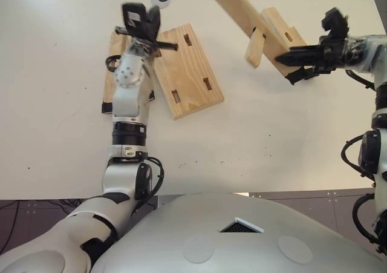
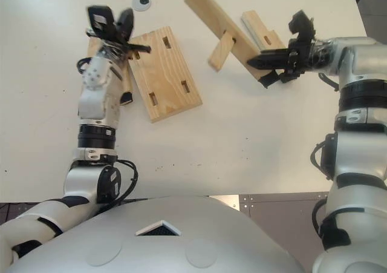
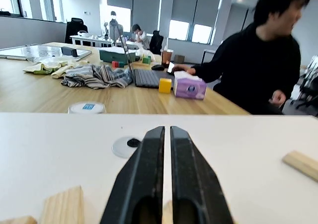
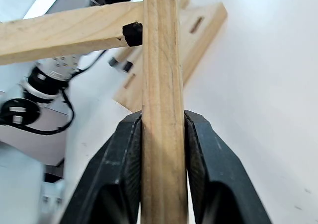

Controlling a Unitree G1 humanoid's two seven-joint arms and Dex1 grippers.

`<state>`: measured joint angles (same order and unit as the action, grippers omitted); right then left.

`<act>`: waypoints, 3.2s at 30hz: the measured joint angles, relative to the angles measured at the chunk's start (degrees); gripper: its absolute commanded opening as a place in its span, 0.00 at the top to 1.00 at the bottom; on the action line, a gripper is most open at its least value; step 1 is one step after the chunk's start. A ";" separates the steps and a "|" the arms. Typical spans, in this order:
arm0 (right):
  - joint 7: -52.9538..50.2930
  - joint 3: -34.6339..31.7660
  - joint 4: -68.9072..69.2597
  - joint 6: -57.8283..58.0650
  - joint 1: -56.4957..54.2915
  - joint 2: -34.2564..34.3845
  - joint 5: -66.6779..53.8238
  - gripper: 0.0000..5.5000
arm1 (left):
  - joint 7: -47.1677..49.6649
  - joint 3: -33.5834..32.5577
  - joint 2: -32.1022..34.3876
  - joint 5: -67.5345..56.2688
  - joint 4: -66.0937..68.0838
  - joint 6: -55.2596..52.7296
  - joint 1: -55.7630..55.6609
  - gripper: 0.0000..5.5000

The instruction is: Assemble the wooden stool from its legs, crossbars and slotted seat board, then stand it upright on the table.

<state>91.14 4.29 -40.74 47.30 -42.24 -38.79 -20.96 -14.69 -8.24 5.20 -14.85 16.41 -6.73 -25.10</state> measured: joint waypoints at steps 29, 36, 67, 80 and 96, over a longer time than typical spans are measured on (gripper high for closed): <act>-4.47 -1.97 31.36 44.94 5.03 1.91 -44.91 0.81 | -33.77 -4.05 4.19 -60.70 -24.22 -39.30 -1.68 0.35; -4.41 -0.15 33.34 44.74 5.50 1.78 -44.99 0.81 | -31.82 -0.52 0.85 -64.22 -26.60 -40.77 -0.08 0.44; -29.74 2.17 21.07 10.01 10.39 4.84 -18.63 0.52 | -22.36 -9.45 8.29 -58.03 -20.73 -32.82 -3.37 0.66; -53.89 -8.70 16.08 -22.99 8.36 16.09 -4.29 0.52 | -10.62 -3.19 2.95 -25.07 -23.30 -9.91 9.43 0.70; -63.91 -11.09 17.38 -35.88 15.20 20.46 1.78 0.52 | 6.84 -0.62 -0.40 -5.46 -27.63 -3.77 15.27 0.99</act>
<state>27.24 -6.80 -23.36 11.42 -27.04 -18.32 -19.18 -7.85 -8.86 4.80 -20.31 -11.21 -10.49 -9.83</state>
